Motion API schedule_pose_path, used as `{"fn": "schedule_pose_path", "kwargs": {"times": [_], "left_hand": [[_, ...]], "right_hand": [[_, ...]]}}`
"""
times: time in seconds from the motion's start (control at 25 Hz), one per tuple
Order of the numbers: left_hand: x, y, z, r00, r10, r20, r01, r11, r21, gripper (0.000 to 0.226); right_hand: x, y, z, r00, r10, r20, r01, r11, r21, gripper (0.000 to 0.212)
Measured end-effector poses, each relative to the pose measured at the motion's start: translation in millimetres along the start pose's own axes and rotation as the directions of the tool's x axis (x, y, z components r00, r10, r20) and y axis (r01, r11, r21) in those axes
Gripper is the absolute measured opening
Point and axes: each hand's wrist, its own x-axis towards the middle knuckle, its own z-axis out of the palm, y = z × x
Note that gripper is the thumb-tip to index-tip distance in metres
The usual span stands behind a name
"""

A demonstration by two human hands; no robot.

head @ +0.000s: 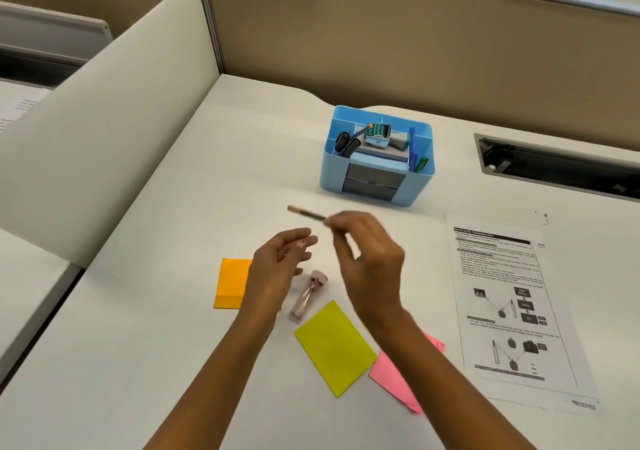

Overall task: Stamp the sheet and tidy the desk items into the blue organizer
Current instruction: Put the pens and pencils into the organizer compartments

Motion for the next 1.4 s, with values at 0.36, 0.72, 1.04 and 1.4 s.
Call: {"fn": "schedule_pose_path", "kwargs": {"times": [0.36, 0.72, 1.04, 1.4], "left_hand": [[38, -73, -4, 0.905, 0.392, 0.165, -0.327, 0.393, 0.859, 0.053], [38, -80, -6, 0.890, 0.415, 0.189, -0.322, 0.278, 0.905, 0.050], [38, -81, -5, 0.884, 0.429, 0.185, -0.331, 0.296, 0.896, 0.052], [26, -71, -18, 0.842, 0.533, 0.086, -0.432, 0.570, 0.699, 0.042]], "right_hand": [[160, 57, 11, 0.978, -0.055, -0.201, 0.015, 0.980, -0.196, 0.013], [212, 83, 47, 0.861, 0.326, 0.391, -0.096, 0.858, -0.504, 0.014], [206, 80, 54, 0.867, 0.340, 0.365, -0.129, 0.860, -0.494, 0.017], [97, 29, 20, 1.000, -0.016, 0.007, 0.018, 0.971, -0.238, 0.011]]}}
